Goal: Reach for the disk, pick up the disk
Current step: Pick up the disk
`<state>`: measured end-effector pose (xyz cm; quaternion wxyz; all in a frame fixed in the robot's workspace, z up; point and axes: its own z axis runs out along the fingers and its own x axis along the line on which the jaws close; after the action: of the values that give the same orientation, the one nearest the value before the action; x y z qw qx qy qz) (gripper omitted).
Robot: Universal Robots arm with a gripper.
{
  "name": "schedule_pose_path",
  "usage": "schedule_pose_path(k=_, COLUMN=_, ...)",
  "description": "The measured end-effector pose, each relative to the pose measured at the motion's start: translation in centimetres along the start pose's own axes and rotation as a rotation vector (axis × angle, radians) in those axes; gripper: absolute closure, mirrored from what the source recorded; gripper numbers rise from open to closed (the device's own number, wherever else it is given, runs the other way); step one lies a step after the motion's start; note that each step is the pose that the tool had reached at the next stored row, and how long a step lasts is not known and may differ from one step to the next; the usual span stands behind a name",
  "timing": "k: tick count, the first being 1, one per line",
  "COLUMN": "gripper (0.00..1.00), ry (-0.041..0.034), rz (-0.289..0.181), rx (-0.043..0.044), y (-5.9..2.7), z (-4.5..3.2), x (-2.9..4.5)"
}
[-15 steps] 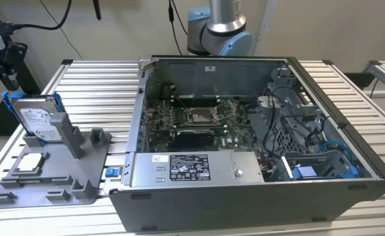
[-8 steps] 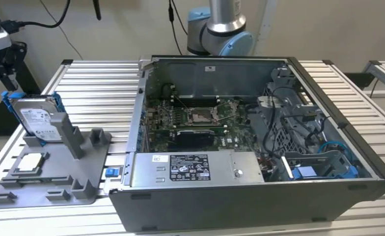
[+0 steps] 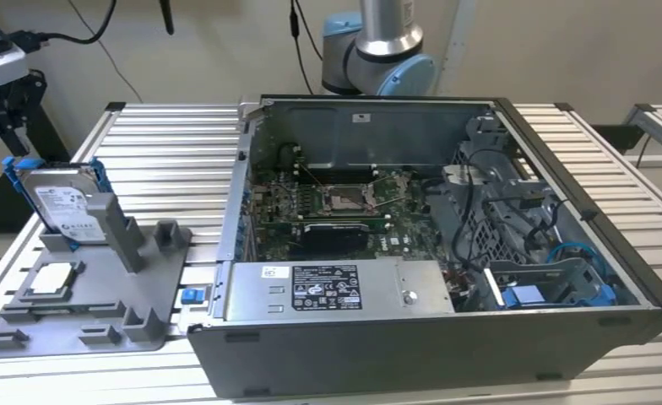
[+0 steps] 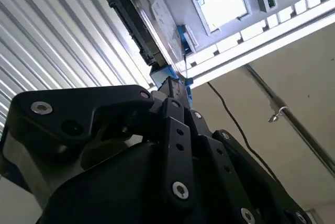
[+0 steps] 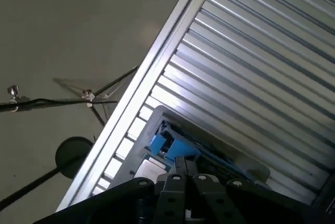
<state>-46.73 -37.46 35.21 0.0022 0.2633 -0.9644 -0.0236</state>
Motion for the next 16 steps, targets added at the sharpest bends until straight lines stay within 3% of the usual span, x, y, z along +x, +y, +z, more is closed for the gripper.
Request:
schedule_pose_path(k=10, gripper=1.00, ry=0.0082, rz=-0.183, rx=-0.0007, y=0.00, z=0.00, x=0.00)
schedule_pose_path(k=16, gripper=1.00, ry=0.0057, rz=-0.292, rx=0.0038, y=0.00, z=0.03, x=0.00)
